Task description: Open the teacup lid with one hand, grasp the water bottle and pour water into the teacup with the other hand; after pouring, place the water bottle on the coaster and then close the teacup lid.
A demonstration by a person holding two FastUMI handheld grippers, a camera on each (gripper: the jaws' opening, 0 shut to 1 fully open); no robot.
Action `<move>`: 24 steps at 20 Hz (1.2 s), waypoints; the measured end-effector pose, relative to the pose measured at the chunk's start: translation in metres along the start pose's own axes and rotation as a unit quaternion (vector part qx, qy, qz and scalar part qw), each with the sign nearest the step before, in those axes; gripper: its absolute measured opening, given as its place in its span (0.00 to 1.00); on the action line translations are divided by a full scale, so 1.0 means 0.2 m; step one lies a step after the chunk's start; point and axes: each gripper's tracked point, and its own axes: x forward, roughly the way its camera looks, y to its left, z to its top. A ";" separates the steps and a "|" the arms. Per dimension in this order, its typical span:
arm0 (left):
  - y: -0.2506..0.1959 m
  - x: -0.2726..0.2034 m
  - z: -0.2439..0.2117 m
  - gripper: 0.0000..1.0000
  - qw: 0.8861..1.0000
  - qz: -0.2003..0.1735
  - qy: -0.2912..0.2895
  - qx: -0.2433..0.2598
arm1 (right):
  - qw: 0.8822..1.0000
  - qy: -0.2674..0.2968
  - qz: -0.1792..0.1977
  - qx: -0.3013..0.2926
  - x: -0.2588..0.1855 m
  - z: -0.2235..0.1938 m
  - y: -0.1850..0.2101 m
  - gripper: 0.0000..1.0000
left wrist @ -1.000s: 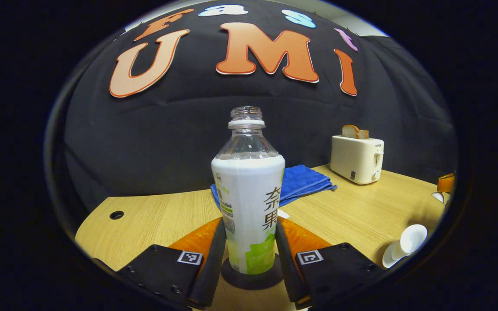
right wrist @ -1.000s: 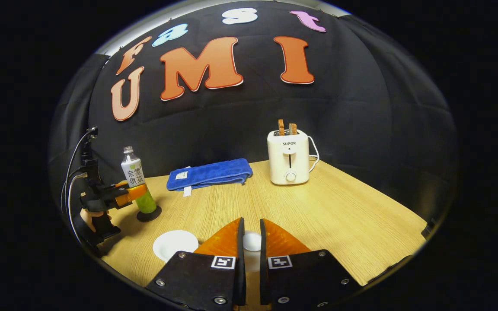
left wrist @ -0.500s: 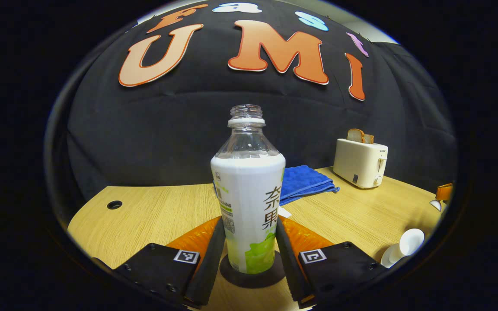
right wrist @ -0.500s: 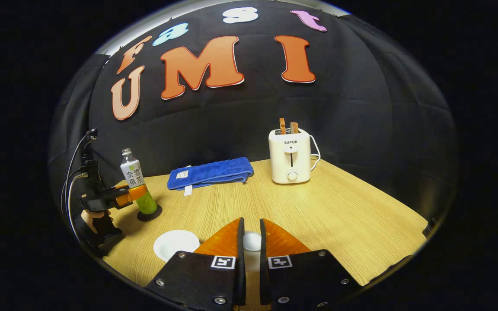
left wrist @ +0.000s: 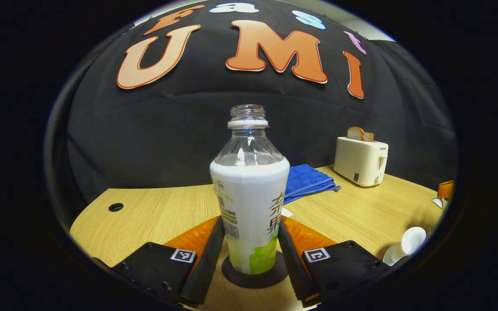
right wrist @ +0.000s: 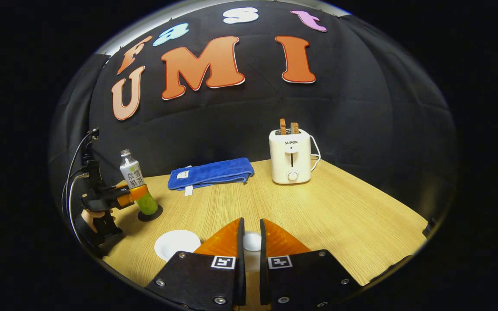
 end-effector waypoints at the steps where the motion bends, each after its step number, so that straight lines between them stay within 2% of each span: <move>1: 0.00 -0.01 0.00 0.75 1.000 0.001 0.000 0.000 | 1.000 0.000 0.000 0.000 0.00 0.00 0.00 0.13; 2: 0.01 -0.01 0.00 0.82 1.000 0.002 0.001 0.000 | 1.000 -0.001 0.001 0.000 0.00 0.00 0.01 0.13; 3: 0.01 -0.01 -0.01 0.84 1.000 0.002 0.003 -0.002 | 1.000 -0.001 0.002 -0.001 -0.01 0.01 0.01 0.13; 4: 0.01 -0.02 -0.01 0.92 1.000 0.003 0.004 -0.005 | 1.000 -0.002 0.002 -0.002 -0.01 0.00 0.02 0.13; 8: 0.04 -0.06 -0.02 1.00 1.000 0.010 0.009 -0.012 | 1.000 -0.005 0.003 -0.002 -0.01 0.01 0.03 0.13; 9: 0.04 -0.07 -0.02 0.98 1.000 0.011 0.008 -0.013 | 1.000 -0.006 0.004 -0.002 -0.02 0.02 0.03 0.13; 13: 0.03 -0.19 -0.01 1.00 1.000 0.016 -0.003 0.001 | 1.000 -0.014 0.018 -0.004 -0.04 0.05 0.10 0.13; 18: -0.01 -0.44 0.02 1.00 1.000 0.016 -0.025 -0.007 | 0.998 -0.020 0.058 -0.012 -0.03 0.07 0.29 0.13; 21: 0.02 -0.62 0.05 1.00 0.998 0.037 -0.042 -0.005 | 0.996 -0.018 0.081 -0.019 0.00 0.04 0.41 0.13; 24: 0.10 -0.79 0.06 1.00 0.996 0.074 -0.047 -0.009 | 0.995 -0.010 0.096 -0.028 0.04 0.00 0.51 0.13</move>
